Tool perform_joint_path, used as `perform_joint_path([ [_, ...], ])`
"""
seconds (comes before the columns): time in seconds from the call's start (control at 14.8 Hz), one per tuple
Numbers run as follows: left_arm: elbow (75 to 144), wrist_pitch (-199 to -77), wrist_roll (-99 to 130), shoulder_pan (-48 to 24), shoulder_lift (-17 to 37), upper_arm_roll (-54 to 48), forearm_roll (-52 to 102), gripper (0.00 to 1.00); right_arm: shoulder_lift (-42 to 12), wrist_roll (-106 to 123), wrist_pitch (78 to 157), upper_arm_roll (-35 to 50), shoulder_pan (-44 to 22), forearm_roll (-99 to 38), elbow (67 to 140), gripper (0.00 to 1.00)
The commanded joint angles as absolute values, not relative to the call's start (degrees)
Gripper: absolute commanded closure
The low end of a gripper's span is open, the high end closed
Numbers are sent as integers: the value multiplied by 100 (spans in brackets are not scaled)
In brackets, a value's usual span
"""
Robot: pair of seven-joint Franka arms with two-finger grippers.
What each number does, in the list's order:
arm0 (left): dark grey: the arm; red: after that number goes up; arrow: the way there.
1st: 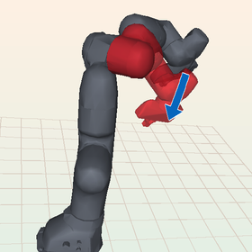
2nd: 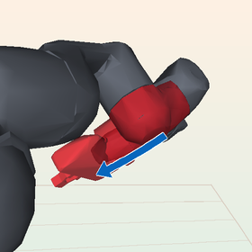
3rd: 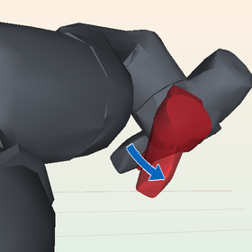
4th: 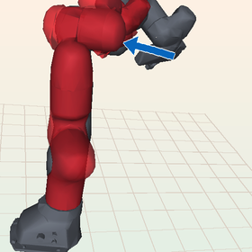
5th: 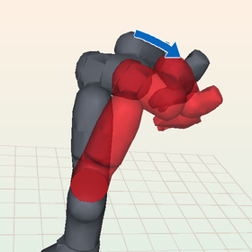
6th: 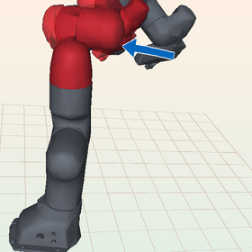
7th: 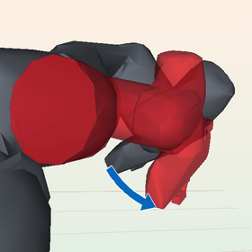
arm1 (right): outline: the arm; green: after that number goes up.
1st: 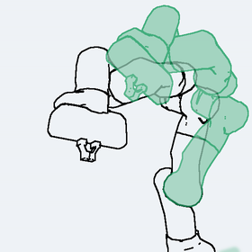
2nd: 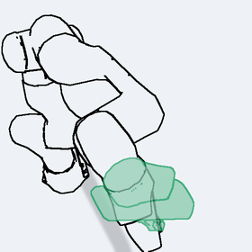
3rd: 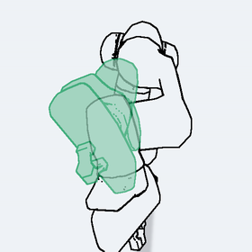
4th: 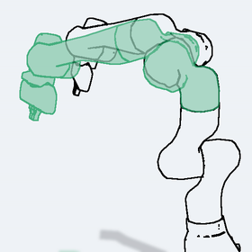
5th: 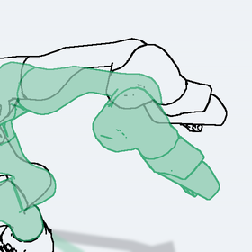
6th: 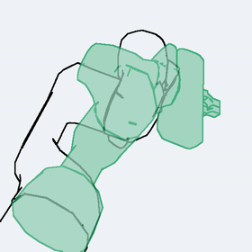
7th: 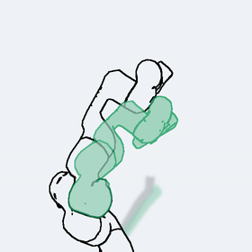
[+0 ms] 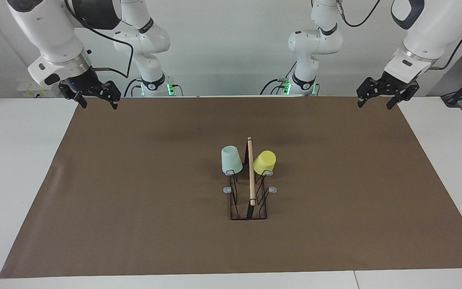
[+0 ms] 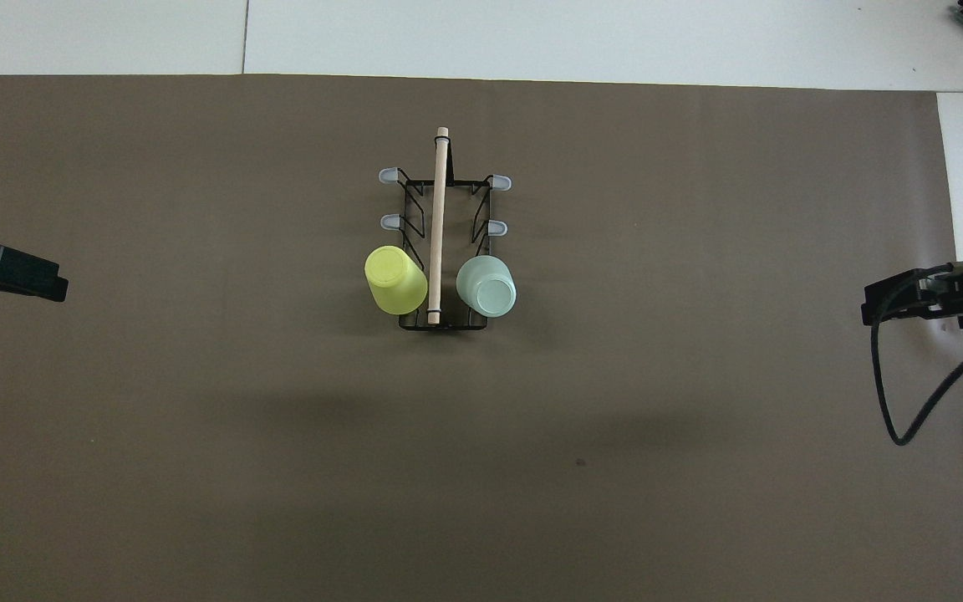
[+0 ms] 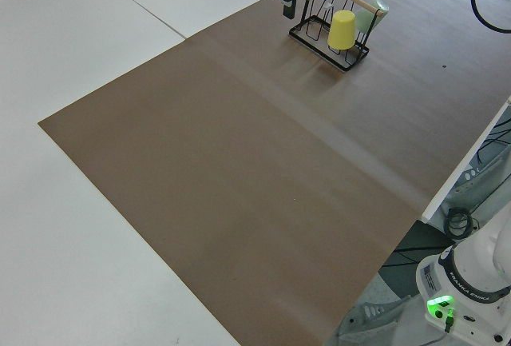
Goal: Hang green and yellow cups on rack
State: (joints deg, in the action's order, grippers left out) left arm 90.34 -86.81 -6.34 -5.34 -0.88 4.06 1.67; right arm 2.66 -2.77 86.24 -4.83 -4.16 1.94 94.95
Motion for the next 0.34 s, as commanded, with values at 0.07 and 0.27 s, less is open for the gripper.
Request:
perform_joint_path([
  [0.07,9123,-8780,-668,-439,-193,378,105,0,308,-158,8613,-466,-360,167,9501,0],
  [0.27,9149,-8815,-694,-422,-202,387,105,0,308,-158,8613,-466,-360,167,9501,0],
])
